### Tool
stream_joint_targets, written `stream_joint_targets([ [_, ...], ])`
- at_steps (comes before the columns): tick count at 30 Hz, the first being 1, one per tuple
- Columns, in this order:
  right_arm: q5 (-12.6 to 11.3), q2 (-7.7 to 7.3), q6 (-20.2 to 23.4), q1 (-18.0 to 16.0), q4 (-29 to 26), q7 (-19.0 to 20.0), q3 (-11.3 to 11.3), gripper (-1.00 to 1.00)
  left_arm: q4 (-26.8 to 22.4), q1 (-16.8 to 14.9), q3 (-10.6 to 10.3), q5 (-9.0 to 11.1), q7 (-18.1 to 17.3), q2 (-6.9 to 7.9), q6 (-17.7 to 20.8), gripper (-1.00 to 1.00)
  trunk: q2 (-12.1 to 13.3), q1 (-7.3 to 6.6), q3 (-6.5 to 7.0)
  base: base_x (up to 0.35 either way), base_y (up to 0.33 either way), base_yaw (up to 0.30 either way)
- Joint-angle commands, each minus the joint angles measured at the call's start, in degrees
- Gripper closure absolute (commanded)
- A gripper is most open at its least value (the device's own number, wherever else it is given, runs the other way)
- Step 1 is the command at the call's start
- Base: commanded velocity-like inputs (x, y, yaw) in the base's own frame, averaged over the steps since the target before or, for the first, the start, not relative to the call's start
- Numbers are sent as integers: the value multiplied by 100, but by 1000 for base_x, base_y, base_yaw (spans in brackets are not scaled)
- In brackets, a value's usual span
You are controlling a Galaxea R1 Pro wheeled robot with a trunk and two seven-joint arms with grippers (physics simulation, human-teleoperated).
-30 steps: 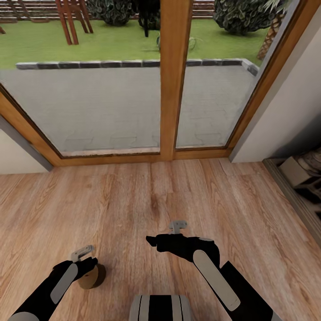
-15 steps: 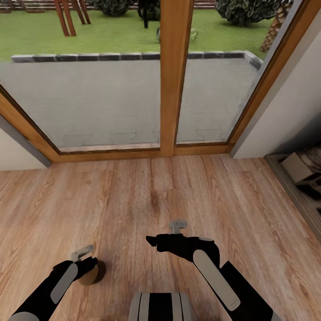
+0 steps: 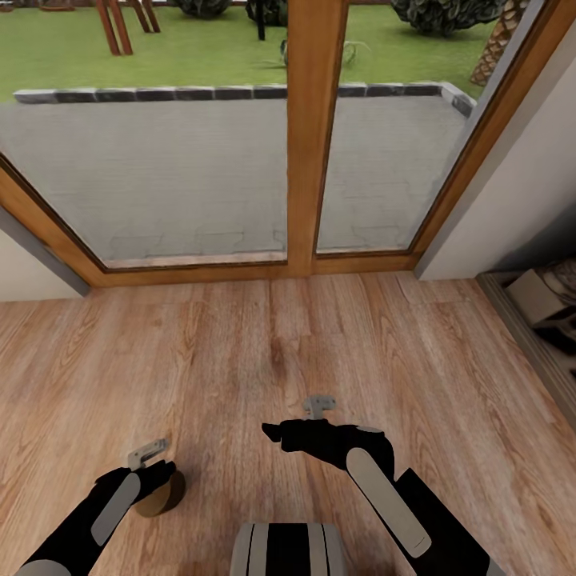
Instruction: Place each of the two pumpkins and all three candles from the living room inside a cabinet in the living room (use any cabinet), then make sure every cabinet is closed, and position the cauldron so it is next to a table in the living room.
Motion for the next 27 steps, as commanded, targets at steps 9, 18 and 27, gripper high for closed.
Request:
stream_joint_targets([
  [9, -60, -4, 2, -5, -8, -64, 11, -100, 14, -1, -29, 62, 56, 16, 4, -100, -2, -1, -4, 0, 0, 0],
  [18, -60, -4, 5, -4, -8, -60, 11, -100, 34, -2, -5, 62, 64, 15, 4, -100, -6, 7, -70, 0, 0, 0],
  [27, -60, -4, 10, -5, -7, -62, 11, -100, 35, 0, 7, 62, 72, 12, 4, -100, -8, 12, -115, 0, 0, 0],
])
